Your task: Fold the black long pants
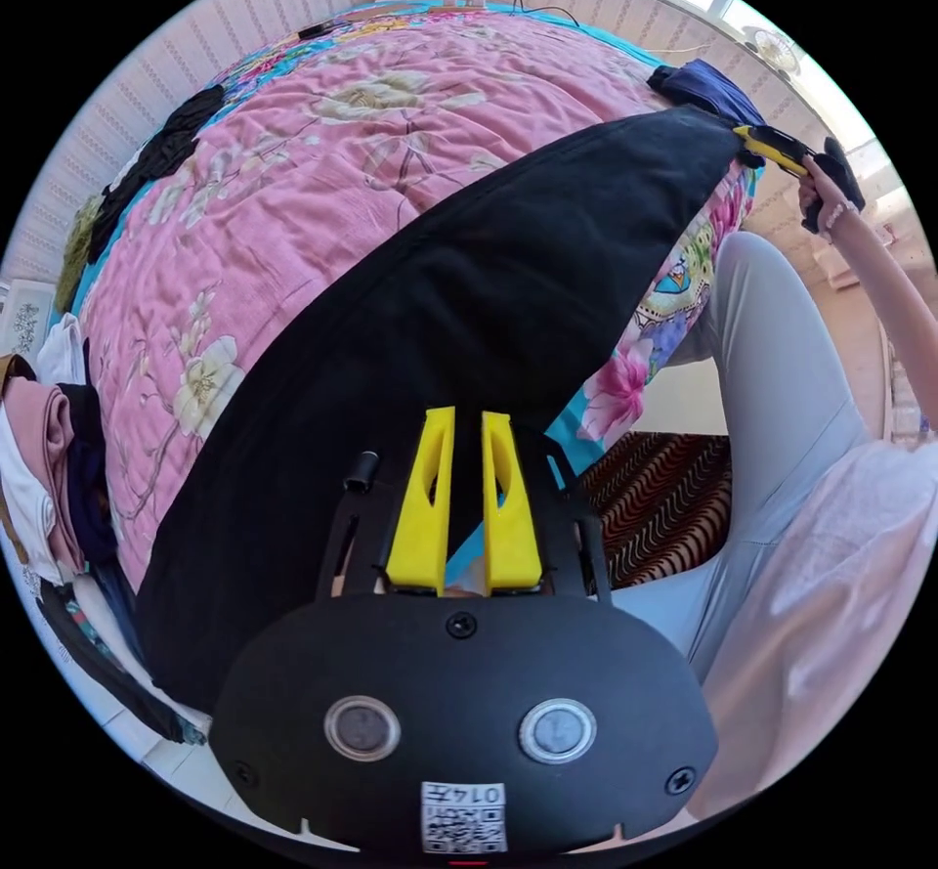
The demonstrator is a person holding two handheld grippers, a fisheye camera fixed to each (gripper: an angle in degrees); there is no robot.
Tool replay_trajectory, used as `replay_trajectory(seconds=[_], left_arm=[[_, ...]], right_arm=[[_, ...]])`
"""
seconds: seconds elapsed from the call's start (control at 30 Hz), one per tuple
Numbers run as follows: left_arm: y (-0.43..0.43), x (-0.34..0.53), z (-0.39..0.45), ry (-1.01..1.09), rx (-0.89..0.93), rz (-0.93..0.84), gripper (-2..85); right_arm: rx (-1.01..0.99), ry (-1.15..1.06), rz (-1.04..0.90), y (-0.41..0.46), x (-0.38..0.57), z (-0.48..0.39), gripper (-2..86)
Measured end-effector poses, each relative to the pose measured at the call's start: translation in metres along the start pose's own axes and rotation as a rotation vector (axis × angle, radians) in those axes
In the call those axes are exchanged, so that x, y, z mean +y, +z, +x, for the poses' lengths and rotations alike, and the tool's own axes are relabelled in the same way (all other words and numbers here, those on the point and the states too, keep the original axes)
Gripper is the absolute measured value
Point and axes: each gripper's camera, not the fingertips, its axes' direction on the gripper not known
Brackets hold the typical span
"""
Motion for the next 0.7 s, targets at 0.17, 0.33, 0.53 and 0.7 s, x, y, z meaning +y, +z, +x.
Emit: replay_trajectory(seconds=[0.17,0.33,0.53,0.7], left_arm=[[0.009,0.02,0.001,-0.014,-0.018,0.0,3.0],[-0.009,0.062,-0.009,-0.129,-0.01,0.057,1.0],[-0.048,0.187,-0.059,-0.557,-0.084,0.191,0.9],[-0.071,0.293,-0.109,-0.891,-0.215,0.211,1.3]], right_arm=[[0.122,0.049,-0.184,0.047,0.011,0.025,1.0],[0.161,0.028,-0.152,0.051,0.035,0.009,1.1],[0.268,-0.405,-0.203,0.08,0.101,-0.101,-0.1],[0.088,-0.818,-0.508,0.173,0.186,-0.225,-0.3]])
